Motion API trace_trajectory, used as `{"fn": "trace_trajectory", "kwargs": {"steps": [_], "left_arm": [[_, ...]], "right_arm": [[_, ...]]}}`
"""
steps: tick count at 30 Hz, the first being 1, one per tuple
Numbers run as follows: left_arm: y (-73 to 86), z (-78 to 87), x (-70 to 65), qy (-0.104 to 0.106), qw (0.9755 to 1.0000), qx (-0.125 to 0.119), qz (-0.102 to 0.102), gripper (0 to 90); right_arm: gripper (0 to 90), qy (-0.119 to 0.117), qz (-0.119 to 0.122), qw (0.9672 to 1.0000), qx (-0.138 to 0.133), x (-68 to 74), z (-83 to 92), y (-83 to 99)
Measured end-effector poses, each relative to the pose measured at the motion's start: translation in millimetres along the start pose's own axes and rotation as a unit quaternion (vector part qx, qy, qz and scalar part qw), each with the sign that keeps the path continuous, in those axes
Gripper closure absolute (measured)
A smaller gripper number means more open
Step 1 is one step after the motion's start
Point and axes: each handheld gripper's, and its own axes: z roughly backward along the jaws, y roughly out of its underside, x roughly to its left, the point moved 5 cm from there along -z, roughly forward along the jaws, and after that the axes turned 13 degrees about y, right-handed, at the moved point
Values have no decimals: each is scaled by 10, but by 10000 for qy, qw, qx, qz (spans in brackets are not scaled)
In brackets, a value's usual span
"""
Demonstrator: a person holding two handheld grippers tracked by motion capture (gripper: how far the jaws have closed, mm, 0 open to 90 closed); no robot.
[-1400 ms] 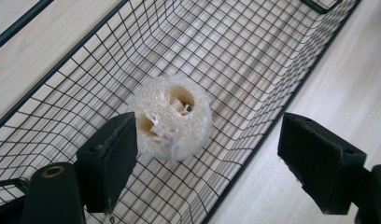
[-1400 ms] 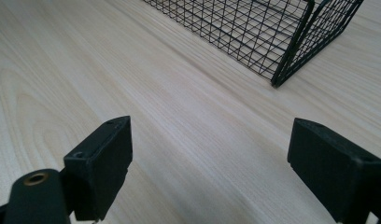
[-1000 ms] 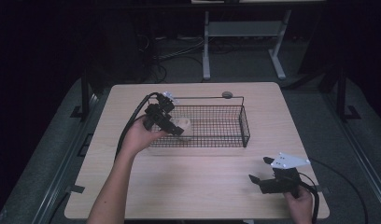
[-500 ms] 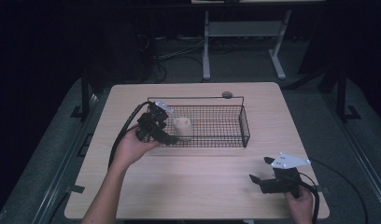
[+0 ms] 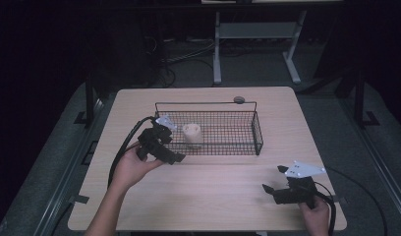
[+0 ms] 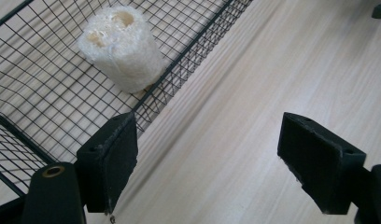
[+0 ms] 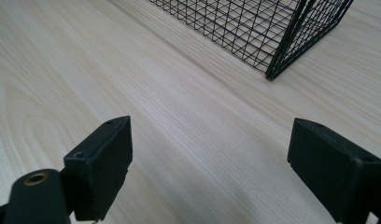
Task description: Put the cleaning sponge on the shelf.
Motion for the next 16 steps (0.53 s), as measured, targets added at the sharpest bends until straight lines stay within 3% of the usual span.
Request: {"fn": "trace_trajectory", "kwargs": {"steps": [16], "left_arm": [[273,-21,-187,33,10000,-44,-57,196]], "right_arm": [[135,-17,-15,10000,21,17,-3,1]]}}
